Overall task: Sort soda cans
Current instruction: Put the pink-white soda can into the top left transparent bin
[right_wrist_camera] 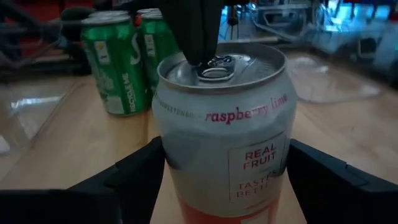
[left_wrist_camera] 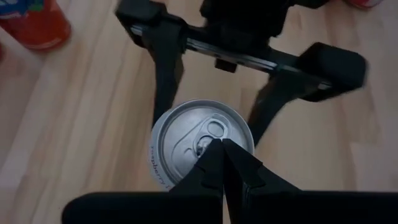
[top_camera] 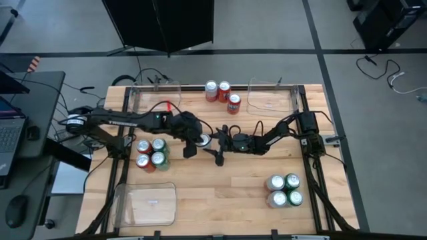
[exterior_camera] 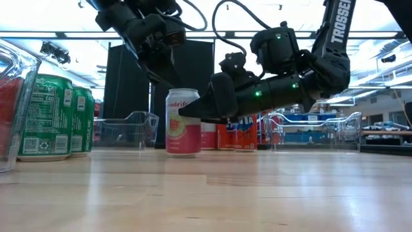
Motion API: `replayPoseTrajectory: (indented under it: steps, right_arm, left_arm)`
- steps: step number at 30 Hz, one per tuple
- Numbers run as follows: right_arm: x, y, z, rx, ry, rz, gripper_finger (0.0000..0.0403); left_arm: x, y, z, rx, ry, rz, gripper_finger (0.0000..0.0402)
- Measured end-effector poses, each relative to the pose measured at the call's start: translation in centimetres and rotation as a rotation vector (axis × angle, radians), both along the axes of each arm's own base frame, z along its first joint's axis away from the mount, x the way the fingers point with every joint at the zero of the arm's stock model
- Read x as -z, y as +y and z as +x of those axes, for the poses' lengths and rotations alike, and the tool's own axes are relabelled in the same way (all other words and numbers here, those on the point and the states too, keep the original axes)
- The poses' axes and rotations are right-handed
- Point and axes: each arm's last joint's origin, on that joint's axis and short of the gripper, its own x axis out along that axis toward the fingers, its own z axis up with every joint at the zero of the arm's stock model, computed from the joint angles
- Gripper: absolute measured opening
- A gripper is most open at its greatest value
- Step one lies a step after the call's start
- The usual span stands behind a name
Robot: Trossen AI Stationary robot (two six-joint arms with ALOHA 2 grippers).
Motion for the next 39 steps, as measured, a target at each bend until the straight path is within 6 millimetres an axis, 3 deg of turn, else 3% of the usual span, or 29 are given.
replayPoseTrajectory:
  steps: [5, 16, 34, 39]
  right_arm:
    - [0.1, 0.3, -0.3, -0.001, 0.065, 0.046, 0.0335]
    - [-3.9, 0.9, -0.9, -0.021, 0.063, 0.042, 0.0352]
    - [-5.1, 1.0, -0.1, -0.03, 0.025, -0.01, 0.0352]
    - [-5.1, 1.0, -0.2, -0.03, 0.028, -0.013, 0.0352]
  left_arm:
    - [-0.1, 0.0, 0.2, 0.001, -0.004, 0.003, 0.0]
    - [-0.4, -0.1, 0.0, 0.021, -0.015, -0.014, 0.0021]
    - [-1.8, -1.4, -0.7, 0.097, -0.074, -0.031, 0.0174]
    - [-1.9, -1.7, -0.6, 0.031, -0.079, -0.044, 0.0228]
